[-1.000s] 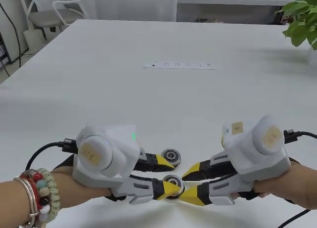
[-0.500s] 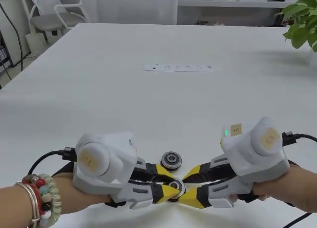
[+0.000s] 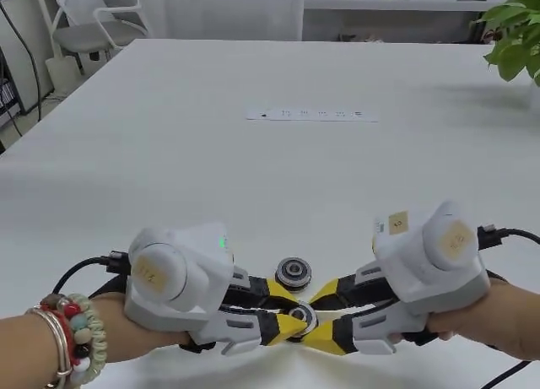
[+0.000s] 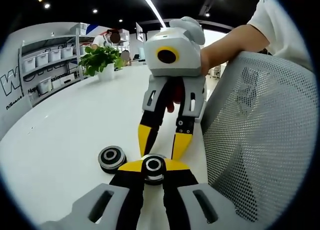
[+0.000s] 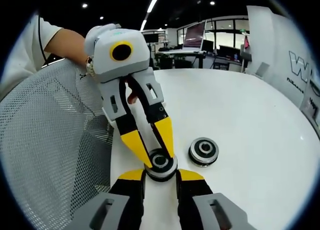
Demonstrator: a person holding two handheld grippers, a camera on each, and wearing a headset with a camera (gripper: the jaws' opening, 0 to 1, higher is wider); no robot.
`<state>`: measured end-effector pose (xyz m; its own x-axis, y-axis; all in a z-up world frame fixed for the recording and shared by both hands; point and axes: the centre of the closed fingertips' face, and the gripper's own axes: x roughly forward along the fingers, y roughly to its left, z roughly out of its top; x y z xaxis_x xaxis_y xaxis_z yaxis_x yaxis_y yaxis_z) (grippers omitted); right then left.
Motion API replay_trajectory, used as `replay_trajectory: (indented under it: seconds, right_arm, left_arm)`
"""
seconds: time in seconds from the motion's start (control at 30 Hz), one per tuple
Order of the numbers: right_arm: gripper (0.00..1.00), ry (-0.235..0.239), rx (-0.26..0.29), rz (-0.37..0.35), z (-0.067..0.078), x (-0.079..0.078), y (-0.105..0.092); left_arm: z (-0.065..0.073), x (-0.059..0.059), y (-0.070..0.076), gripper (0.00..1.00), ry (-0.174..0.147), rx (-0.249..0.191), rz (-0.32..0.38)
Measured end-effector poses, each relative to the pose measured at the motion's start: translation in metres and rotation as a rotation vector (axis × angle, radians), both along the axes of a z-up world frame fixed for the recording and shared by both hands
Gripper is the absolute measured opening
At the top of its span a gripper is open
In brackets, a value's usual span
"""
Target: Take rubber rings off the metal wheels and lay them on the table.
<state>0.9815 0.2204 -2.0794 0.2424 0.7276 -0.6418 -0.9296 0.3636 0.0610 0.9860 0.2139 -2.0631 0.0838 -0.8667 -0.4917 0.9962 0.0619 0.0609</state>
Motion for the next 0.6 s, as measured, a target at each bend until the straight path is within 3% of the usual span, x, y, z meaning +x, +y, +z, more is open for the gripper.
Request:
replay_trajectory:
  seconds: [0.4,0.6]
  right_arm:
    - [0.15,0.030,-0.012,-0.003,0.0003,-0.0022,-0.0050]
    - [0.02,0.026,-0.043,-0.013,-0.0030,-0.0004,-0.0099]
  left_arm:
    - [0.0007,-0.0003,0.0000,0.09,0.004,-0.007,0.004]
    - [0.0007,0.0001,0.0006,0.09,0.004,-0.010,0.008]
